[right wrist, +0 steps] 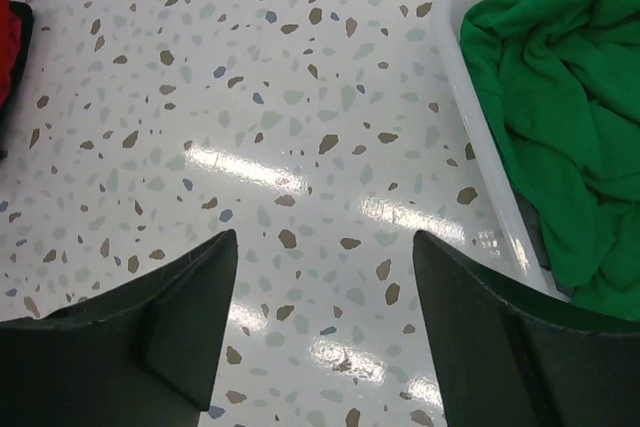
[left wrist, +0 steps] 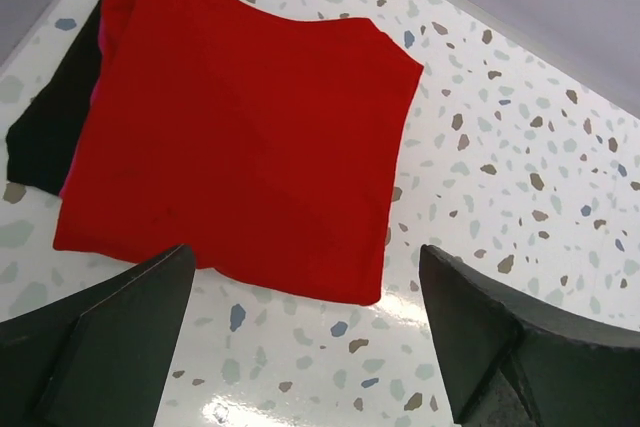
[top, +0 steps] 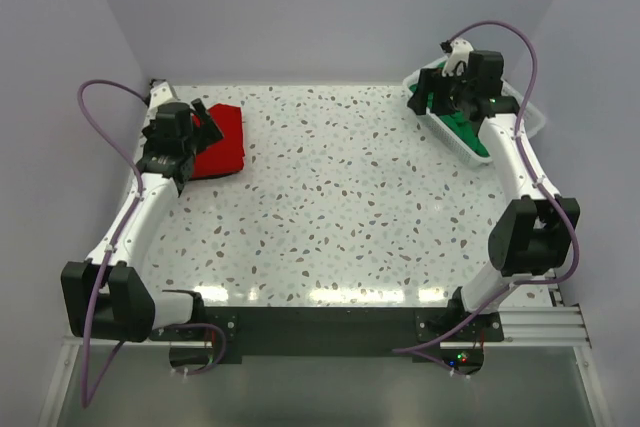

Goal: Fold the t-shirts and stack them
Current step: Grab the tshirt from the pile

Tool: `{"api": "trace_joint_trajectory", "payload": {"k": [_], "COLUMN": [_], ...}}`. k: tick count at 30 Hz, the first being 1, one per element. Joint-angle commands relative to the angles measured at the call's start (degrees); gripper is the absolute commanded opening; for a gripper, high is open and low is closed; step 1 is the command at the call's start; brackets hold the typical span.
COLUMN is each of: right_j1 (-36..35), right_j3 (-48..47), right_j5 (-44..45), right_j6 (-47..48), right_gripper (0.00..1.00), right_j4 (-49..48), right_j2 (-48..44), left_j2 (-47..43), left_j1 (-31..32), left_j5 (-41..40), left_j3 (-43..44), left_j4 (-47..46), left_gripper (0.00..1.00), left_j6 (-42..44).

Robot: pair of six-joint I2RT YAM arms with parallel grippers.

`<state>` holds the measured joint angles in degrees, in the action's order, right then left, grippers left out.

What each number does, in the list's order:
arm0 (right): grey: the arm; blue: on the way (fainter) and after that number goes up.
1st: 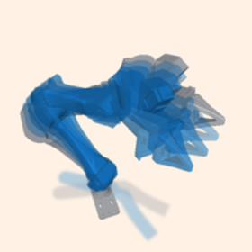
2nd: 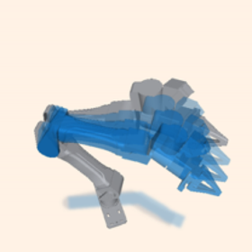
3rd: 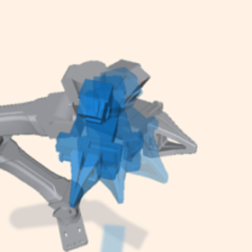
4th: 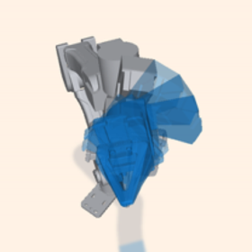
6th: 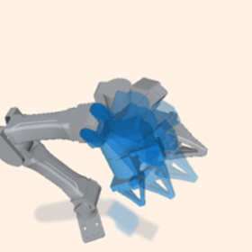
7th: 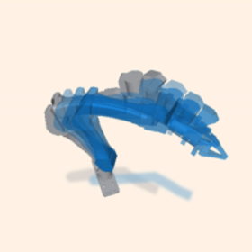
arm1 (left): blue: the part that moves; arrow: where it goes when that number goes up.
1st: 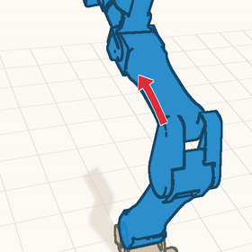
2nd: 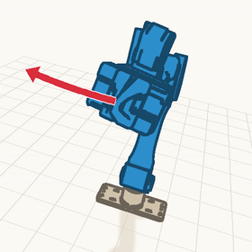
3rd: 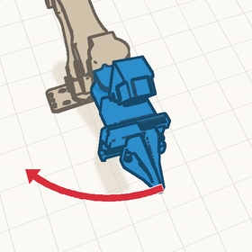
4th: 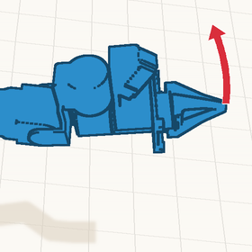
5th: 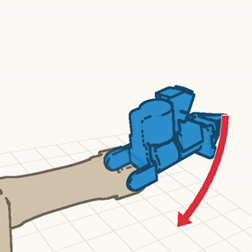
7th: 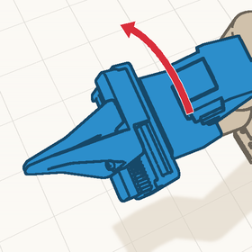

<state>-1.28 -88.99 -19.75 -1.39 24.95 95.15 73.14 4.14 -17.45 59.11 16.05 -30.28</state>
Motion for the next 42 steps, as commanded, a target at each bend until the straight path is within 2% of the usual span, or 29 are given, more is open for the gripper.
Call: {"api": "trace_joint_trajectory", "payload": {"k": [1,8,15,23,33,36,39,40,42], "right_j1": [-0.04,0.49,3.64,5.85,5.94,5.94,5.94,5.94,5.94], "right_j3": [-4.08,-15.23,-31.22,-35.99,-37.13,-37.57,-37.66,-37.57,-37.48], "right_j5": [4.70,15.35,22.21,25.99,23.53,23.44,23.44,23.87,24.67], "right_j6": [-5.63,-10.30,-15.22,-16.46,-15.57,-15.57,-15.31,-15.22,-15.05], "right_gripper": [0.77,0.84,0.80,0.77,0.70,0.63,0.43,0.29,0.16], "right_j4": [-0.69,6.85,14.25,15.30,14.78,14.95,15.22,15.22,15.30], "right_j2": [-0.32,7.31,20.41,30.51,38.17,39.49,40.02,39.76,39.06], "left_j2": [-2.65,-2.66,3.05,6.39,8.59,9.73,10.44,10.61,10.79], "left_j1": [-0.45,-0.54,-0.54,-0.54,-0.54,-0.54,-0.54,-0.54,-0.54], "left_j5": [-6.09,-5.49,-2.94,-2.41,-3.73,-3.82,-3.55,-3.47,-3.20], "left_j3": [0.48,-0.49,3.64,5.92,7.33,8.47,9.18,9.35,9.36], "left_j4": [0.03,-5.77,-5.33,-5.77,-5.59,-4.89,-4.63,-4.54,-4.71], "left_gripper": [0.99,1.00,0.99,0.99,1.00,1.00,1.00,0.99,1.00], "left_j6": [1.72,7.69,10.85,10.51,9.54,9.54,9.19,9.10,8.93]}}
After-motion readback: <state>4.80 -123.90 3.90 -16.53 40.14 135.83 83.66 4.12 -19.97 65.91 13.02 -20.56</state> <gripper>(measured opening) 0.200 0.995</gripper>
